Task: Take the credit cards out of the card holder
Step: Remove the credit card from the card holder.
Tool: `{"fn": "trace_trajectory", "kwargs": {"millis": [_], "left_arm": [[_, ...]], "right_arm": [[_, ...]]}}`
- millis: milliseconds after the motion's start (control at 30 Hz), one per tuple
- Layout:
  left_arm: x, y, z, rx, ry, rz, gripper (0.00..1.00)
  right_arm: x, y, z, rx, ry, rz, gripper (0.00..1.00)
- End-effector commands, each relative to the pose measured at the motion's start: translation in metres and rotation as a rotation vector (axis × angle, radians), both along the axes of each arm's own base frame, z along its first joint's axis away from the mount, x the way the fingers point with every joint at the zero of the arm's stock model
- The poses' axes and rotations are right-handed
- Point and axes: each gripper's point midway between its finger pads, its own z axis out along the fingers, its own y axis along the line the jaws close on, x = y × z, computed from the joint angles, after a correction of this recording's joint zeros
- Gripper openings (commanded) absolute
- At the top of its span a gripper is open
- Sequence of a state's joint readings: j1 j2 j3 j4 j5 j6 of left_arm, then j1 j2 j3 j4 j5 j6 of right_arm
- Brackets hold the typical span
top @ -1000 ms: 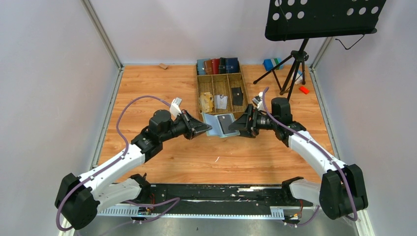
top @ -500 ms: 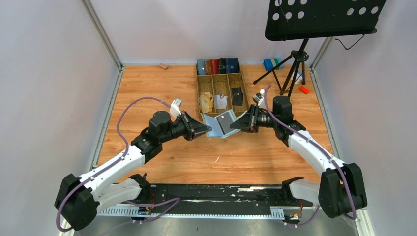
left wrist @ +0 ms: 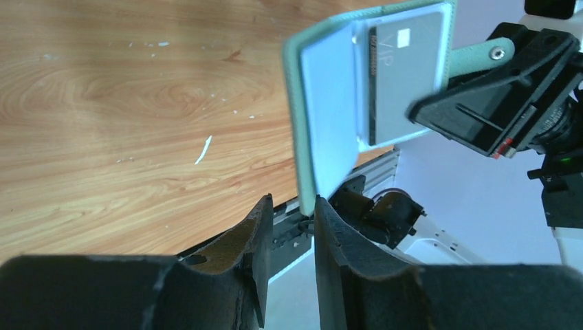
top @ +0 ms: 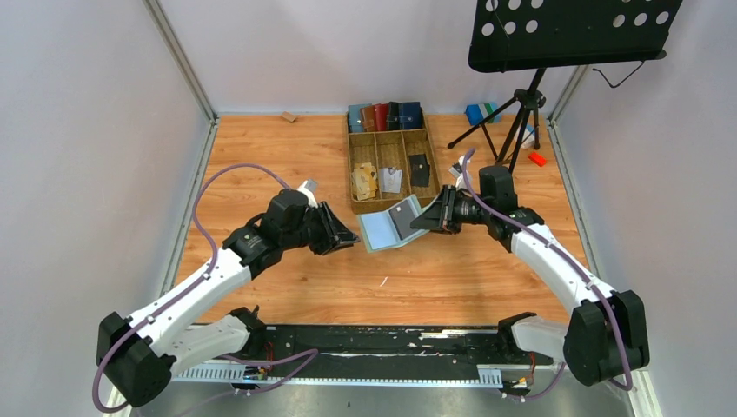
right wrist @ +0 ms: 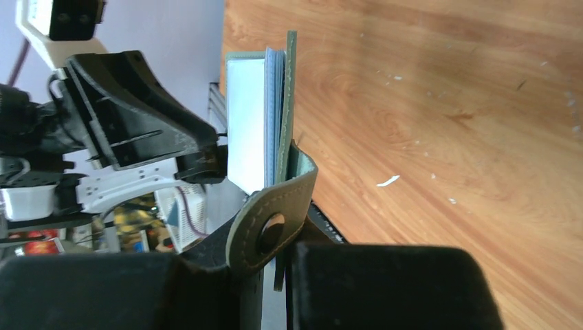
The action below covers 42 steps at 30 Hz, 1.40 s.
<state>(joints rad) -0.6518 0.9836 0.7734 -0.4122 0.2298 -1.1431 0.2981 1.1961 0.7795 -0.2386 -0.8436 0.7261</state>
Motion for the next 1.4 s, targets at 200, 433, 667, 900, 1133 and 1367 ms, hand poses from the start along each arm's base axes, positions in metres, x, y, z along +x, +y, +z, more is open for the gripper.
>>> {"fn": "trace_trajectory", "kwargs": {"millis": [200,433,667,900,1133,1367], "left_arm": [[0.014,-0.043,0.091,-0.279,-0.225,-0.13,0.35],[0.02,-0.06,0.085,-0.36,-0.181,-0.134,0.34],[0.022,-0.061,0.07,-0.371,-0.142,-0.11,0.36],[0.022,-0.059,0.063,-0.364,-0.131,-0.099,0.45],[0.023,-0.063,0.059,-0.38,-0.115,-0.103,0.43],[0.026,-0.066,0.061,-0.413,-0.113,-0.096,0.37]], "right_arm": [[0.008,0.002,0.014,-0.119,-0.172,0.017,0.0],[0.001,0.017,0.033,0.032,-0.125,0.052,0.0],[-0.004,0.024,0.053,0.14,-0.098,0.072,0.0],[-0.008,0.029,0.065,0.215,-0.075,0.093,0.0],[-0.012,0.032,0.072,0.288,-0.035,0.113,0.0],[-0.015,0.033,0.076,0.315,-0.02,0.125,0.0]]}}
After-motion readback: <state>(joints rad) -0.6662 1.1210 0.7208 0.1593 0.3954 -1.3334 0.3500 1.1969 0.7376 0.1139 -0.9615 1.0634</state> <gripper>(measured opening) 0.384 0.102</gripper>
